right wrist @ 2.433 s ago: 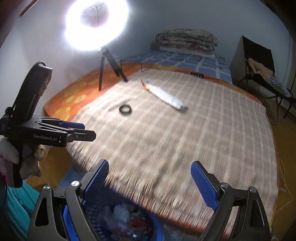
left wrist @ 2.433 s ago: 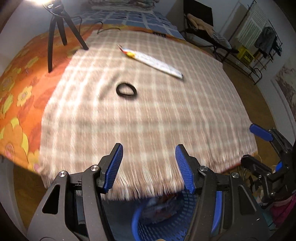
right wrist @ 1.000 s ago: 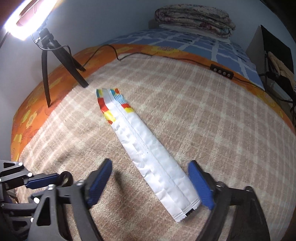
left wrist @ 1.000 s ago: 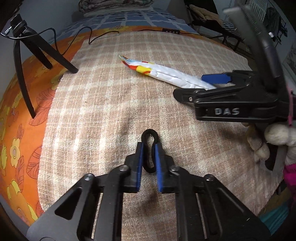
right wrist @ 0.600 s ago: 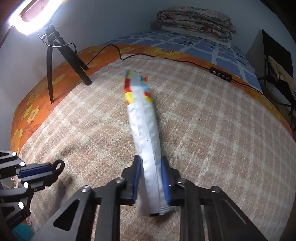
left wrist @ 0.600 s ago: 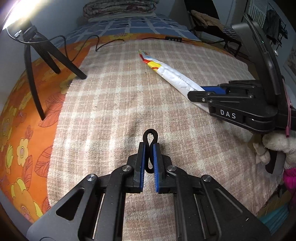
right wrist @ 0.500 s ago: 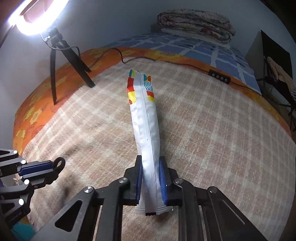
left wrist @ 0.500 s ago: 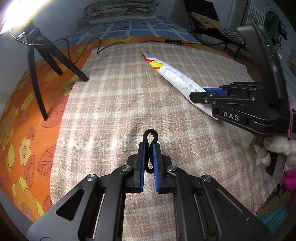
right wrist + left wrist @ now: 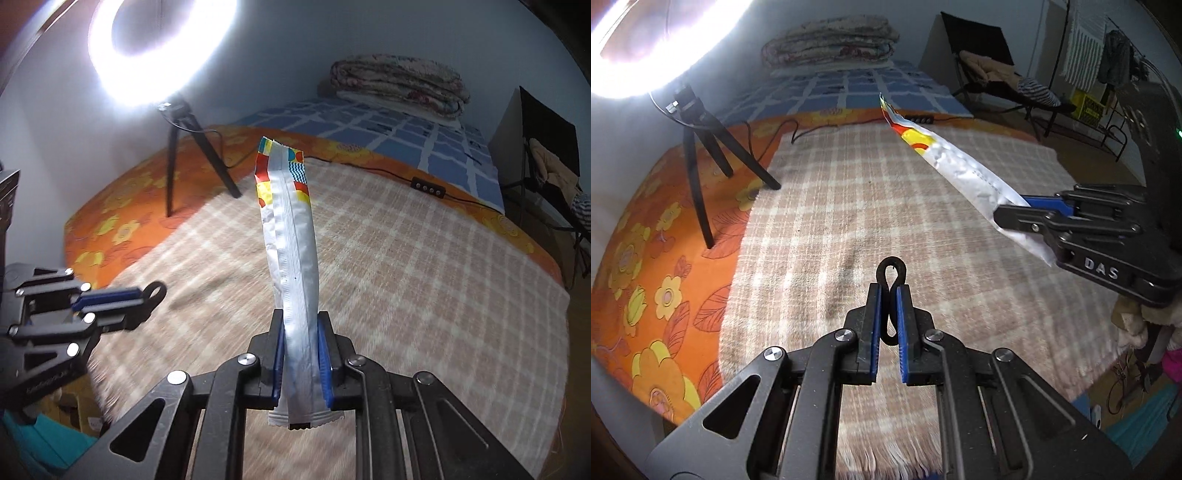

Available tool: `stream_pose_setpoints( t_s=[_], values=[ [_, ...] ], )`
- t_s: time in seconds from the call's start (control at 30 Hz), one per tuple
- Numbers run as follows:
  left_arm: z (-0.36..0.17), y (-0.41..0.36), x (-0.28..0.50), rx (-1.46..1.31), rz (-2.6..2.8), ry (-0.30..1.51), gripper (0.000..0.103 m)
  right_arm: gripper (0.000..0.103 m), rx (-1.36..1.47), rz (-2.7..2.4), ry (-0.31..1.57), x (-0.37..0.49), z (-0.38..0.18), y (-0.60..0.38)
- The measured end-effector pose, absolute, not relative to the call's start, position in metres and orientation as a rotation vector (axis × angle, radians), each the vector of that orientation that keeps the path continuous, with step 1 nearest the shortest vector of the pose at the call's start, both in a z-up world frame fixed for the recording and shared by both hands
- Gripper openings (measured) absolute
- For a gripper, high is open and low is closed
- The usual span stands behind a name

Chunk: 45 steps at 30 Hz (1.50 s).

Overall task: Collect trash
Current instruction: 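Carry the hair tie with the left gripper while the right gripper carries the strip to the basket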

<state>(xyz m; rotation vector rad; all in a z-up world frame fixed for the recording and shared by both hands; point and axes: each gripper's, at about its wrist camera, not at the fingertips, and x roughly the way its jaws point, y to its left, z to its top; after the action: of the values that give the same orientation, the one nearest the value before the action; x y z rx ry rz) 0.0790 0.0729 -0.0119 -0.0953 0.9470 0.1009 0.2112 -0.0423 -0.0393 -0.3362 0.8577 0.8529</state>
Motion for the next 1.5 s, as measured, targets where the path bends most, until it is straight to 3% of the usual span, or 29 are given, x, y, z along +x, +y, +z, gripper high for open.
stream_pose_setpoints(
  t_s=[0.57, 1.5],
  values=[
    [0.013, 0.025, -0.008, -0.103, 0.018, 0.911, 0.006, 0.015, -0.349, 0.916, 0.799, 0.094, -0.005, -0.117],
    [-0.042, -0.019, -0.075, -0.102, -0.062, 1.044, 0.006, 0.015, -0.339, 0.932, 0.956, -0.001, -0.064, -0.179]
  ],
)
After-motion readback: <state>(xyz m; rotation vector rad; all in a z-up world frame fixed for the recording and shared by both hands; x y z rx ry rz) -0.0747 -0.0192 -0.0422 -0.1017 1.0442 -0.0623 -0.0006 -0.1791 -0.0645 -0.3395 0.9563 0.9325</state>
